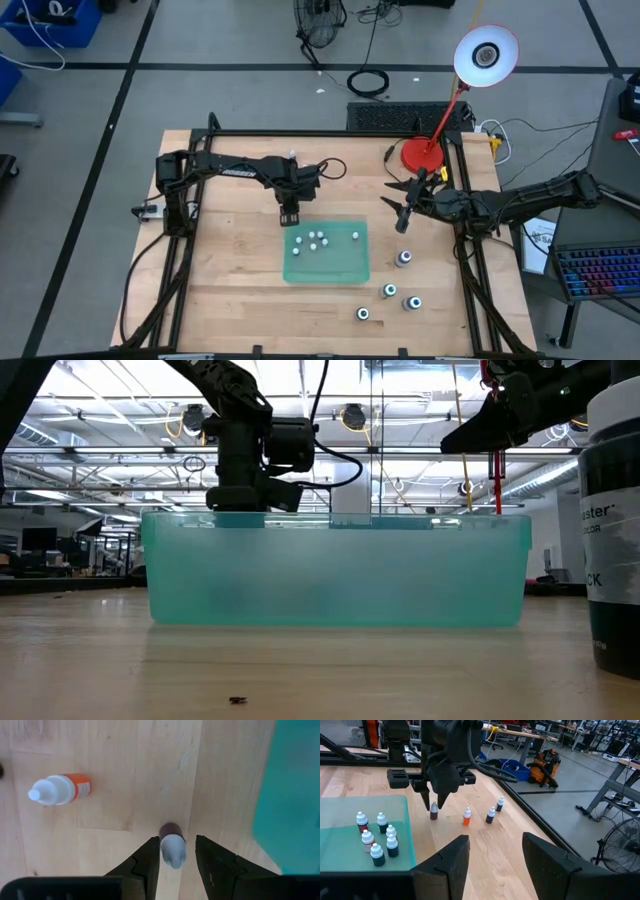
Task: Pick & Place food coloring
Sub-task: Put the small red food coloring bottle into the blue bin
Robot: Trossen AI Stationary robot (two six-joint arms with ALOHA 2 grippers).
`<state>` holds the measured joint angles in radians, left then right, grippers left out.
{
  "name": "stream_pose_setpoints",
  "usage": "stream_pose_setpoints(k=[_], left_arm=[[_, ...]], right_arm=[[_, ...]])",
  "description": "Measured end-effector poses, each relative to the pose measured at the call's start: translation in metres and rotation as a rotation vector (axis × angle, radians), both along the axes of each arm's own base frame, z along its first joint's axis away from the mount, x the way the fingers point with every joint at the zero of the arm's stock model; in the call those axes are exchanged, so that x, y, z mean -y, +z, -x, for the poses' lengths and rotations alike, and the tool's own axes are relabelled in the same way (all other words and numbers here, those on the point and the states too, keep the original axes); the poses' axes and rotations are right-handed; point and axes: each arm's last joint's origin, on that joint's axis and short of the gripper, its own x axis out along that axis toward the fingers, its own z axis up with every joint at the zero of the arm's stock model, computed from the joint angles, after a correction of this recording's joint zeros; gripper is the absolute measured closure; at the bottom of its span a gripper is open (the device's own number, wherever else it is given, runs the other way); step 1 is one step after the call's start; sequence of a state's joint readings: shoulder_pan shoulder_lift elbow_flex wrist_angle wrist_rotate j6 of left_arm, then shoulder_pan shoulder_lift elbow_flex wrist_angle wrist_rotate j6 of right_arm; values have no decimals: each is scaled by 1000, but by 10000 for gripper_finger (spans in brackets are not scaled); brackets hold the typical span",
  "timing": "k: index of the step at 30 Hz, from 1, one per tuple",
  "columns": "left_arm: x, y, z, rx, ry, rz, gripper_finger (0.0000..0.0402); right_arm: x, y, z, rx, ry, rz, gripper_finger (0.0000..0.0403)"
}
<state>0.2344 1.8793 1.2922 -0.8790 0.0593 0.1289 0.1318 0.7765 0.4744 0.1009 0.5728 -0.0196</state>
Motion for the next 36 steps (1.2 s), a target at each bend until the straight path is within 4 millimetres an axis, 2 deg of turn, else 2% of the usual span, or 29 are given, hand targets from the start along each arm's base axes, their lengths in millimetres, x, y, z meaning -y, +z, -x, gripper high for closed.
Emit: stream_pose_setpoints(k=[8, 15, 30, 33, 36], left_arm=[[1, -2, 2, -17, 1, 4, 275], [2, -14, 8, -31, -10, 7, 275], [1, -14, 6, -14, -22, -25, 276], [1, -14, 6, -14, -29, -26, 293], [1, -14, 6, -14, -38, -27, 329]], right_arm=[[0, 0, 0, 0, 0, 0, 229], [0, 0, 0, 0, 0, 0, 229], [0, 0, 0, 0, 0, 0, 229], [0, 0, 0, 0, 0, 0, 229], [0, 0, 0, 0, 0, 0, 229]])
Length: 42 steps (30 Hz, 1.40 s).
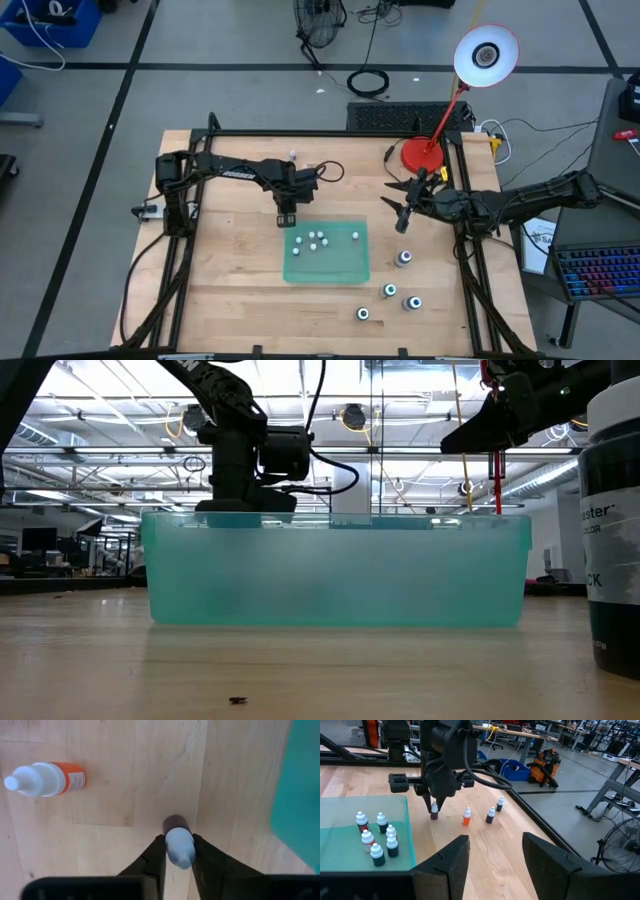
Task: Pick & Place food coloring
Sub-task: Put the small red food coloring bottle into the blue bin
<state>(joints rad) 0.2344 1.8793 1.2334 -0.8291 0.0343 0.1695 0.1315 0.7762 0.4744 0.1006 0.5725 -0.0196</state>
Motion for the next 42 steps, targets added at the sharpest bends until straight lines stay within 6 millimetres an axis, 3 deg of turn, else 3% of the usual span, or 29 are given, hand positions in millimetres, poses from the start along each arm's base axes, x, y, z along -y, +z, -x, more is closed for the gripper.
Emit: stream_pose_setpoints(k=[8, 12, 18, 21, 27, 31, 35, 42], left_arm=[[3, 10, 2, -47, -48, -91, 348], [17, 44, 0, -36, -71, -142, 401], [56, 97, -6, 93, -133, -169, 400], [78, 111, -9, 131, -169, -205, 400], [104, 116, -13, 193, -233, -220, 395], [111, 122, -14, 280, -276, -227, 389], [108, 133, -5, 475, -340, -171, 398], [83, 116, 32, 811, -302, -161, 398]], right_arm=[[0, 0, 0, 0, 0, 0, 229], [0, 0, 0, 0, 0, 0, 229], [0, 0, 0, 0, 0, 0, 229], [0, 0, 0, 0, 0, 0, 229], [0, 0, 0, 0, 0, 0, 229], [0, 0, 0, 0, 0, 0, 229], [0, 1, 0, 9, 0, 0, 229], [0, 17, -3, 104, 27, 138, 229]])
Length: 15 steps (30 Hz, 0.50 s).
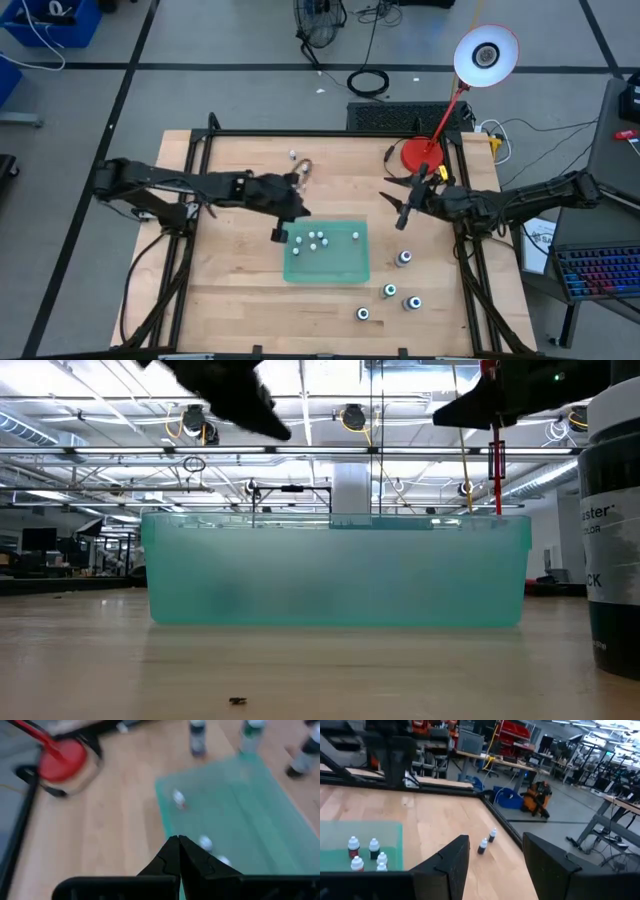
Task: Pick & Place food coloring
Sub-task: Put the small red food coloring bottle into the blue bin
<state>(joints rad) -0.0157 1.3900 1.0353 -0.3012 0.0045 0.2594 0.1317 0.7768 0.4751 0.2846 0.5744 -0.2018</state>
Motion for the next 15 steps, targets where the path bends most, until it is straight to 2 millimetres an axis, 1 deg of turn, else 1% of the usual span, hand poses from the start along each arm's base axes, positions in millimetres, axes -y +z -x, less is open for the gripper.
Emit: stream_pose_setpoints(k=[3, 7, 8, 10, 12, 15], left_arm=[[-9, -22, 21, 60, 13, 23, 394], [-18, -44, 38, 216, -27, 47, 383], [-19, -46, 41, 268, -51, 53, 383], [-22, -55, 51, 305, -97, 69, 389], [-25, -56, 56, 373, -130, 80, 397], [-30, -65, 67, 371, -121, 102, 394]], right_arm=[[0, 2, 0, 27, -1, -7, 229], [0, 2, 0, 27, -1, -8, 229], [0, 2, 0, 27, -1, -8, 229], [0, 3, -1, 39, -1, -10, 229], [0, 4, -1, 50, 1, -13, 229], [-1, 11, -3, 155, 26, -69, 229]])
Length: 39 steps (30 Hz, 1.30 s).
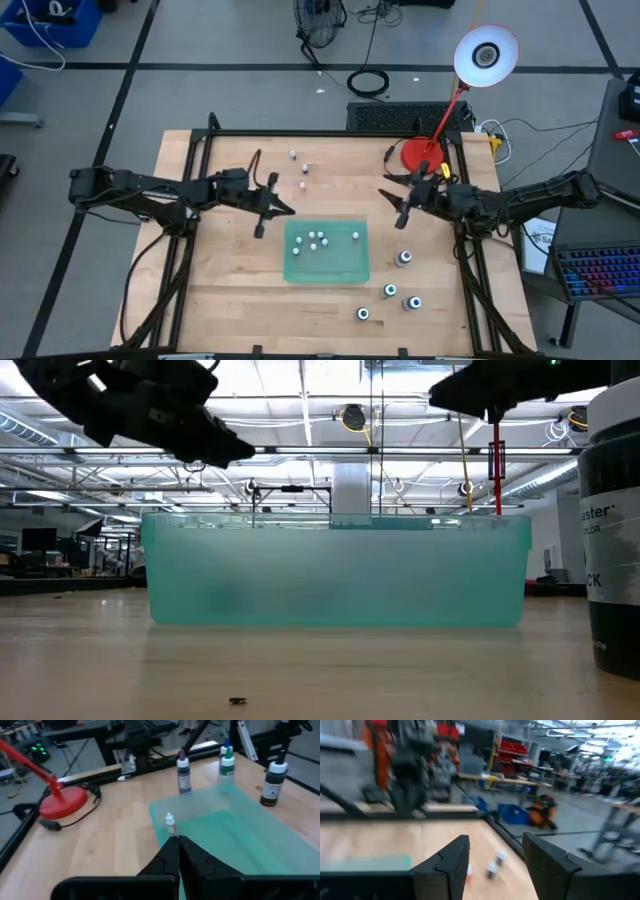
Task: Pick & Place food coloring
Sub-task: Put the small red food coloring bottle into the blue bin
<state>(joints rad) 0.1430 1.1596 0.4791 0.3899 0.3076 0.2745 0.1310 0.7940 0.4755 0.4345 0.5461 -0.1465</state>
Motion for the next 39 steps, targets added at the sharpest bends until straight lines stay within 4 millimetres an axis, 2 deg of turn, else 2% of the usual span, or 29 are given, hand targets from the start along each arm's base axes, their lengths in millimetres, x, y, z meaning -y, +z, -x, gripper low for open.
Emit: stream_pose_setpoints(k=[3, 7, 12, 18, 24, 27, 32, 34, 39], left_arm=[[-5, -7, 9, -14, 32, 9, 384], [-16, -7, 24, 29, 93, 39, 393], [-29, 1, 50, 185, 143, 43, 390], [-37, -3, 76, 238, 240, 77, 396], [-40, -13, 87, 240, 306, 81, 383], [-41, -17, 90, 230, 268, 98, 378], [-47, -22, 95, 214, 240, 126, 397], [-50, -23, 97, 211, 281, 137, 396], [-55, -28, 99, 160, 403, 165, 367]], right_arm=[[-1, 7, 1, 99, 11, -71, 229], [1, 11, 2, 125, -6, -40, 229], [0, 11, 3, 109, -3, 4, 229], [-3, 15, 2, 154, 131, -19, 229], [-6, 14, 1, 165, 218, -54, 229], [-6, 14, 1, 180, 219, -107, 229], [-5, 17, 2, 220, 223, -146, 229], [-5, 14, 1, 195, 208, -177, 231], [6, 18, -7, -69, -41, -276, 264]])
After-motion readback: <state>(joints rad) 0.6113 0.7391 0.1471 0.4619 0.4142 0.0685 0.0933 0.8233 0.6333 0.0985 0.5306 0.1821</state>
